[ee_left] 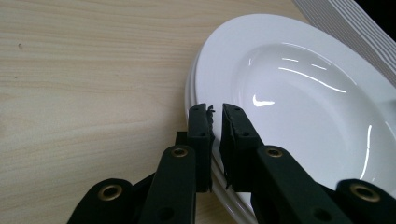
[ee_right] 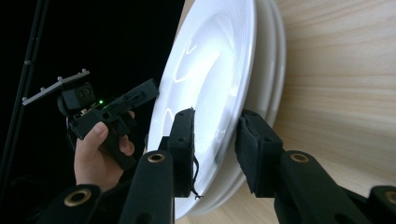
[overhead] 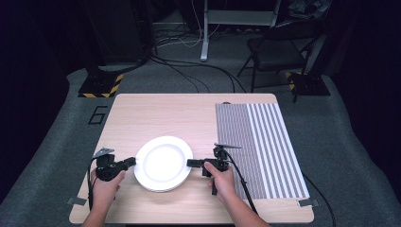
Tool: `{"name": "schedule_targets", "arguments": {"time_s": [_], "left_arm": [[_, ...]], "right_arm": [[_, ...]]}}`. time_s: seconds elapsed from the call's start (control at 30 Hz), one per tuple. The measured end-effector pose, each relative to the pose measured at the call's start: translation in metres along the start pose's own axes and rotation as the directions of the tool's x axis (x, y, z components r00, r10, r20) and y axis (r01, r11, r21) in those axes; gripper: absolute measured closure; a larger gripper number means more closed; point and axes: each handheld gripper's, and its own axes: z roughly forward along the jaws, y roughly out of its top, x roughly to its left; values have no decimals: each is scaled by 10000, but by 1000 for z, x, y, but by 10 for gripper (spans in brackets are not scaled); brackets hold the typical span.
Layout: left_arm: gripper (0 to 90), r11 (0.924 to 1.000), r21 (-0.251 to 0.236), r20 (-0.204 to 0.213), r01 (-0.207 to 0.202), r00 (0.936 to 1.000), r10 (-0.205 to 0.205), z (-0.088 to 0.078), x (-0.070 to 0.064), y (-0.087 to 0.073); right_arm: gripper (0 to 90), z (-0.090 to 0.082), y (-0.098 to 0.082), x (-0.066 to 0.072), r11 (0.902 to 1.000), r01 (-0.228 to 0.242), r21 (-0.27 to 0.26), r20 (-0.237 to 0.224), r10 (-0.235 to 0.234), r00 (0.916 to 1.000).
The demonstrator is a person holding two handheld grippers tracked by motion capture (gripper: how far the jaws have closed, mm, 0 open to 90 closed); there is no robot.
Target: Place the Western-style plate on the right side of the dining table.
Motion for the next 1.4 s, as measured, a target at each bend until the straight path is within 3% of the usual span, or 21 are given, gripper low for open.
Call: {"name": "schedule_targets", "arguments": {"time_s": [0.07,0.3,0.43,0.63,0.87,0.97,1.1,1.17,1.2,1.4], "left_arm": [[830,9999,17,-70,-130,9999,130,1,-1,0],[861,10000,14,76,-15,10000,14,1,1,-1],[876,9998,65,89,-167,9998,167,1,1,0],[876,10000,-57,145,8,9999,-7,1,0,-1],[863,10000,73,281,-24,9996,22,3,-3,-1],[843,9999,119,305,-18,9995,14,5,-5,-1],[800,9995,214,346,-221,9992,214,9,-10,-1],[787,9994,160,378,-297,9989,291,9,-12,0],[781,9991,95,356,-415,9985,411,9,-13,-1],[652,9980,134,480,-624,9969,617,11,-17,-1]], "right_arm": [[677,3,-2,1,9999,136,30,-47,-136,9999],[687,9,-5,4,9996,52,286,-114,-49,9999],[714,10,-4,5,9996,139,239,90,-141,9999],[776,9,-4,6,9996,245,139,439,-251,9987],[821,4,1,5,9994,-268,-206,469,278,9985],[835,2,3,5,9984,-479,-306,468,493,9977],[845,-2,6,6,9983,-355,-471,505,379,9980],[854,-5,8,6,9969,-600,-503,435,622,9971],[856,-6,9,5,9974,-444,-570,438,469,9979],[865,-8,11,5,9965,-554,-626,403,579,9975]]}}
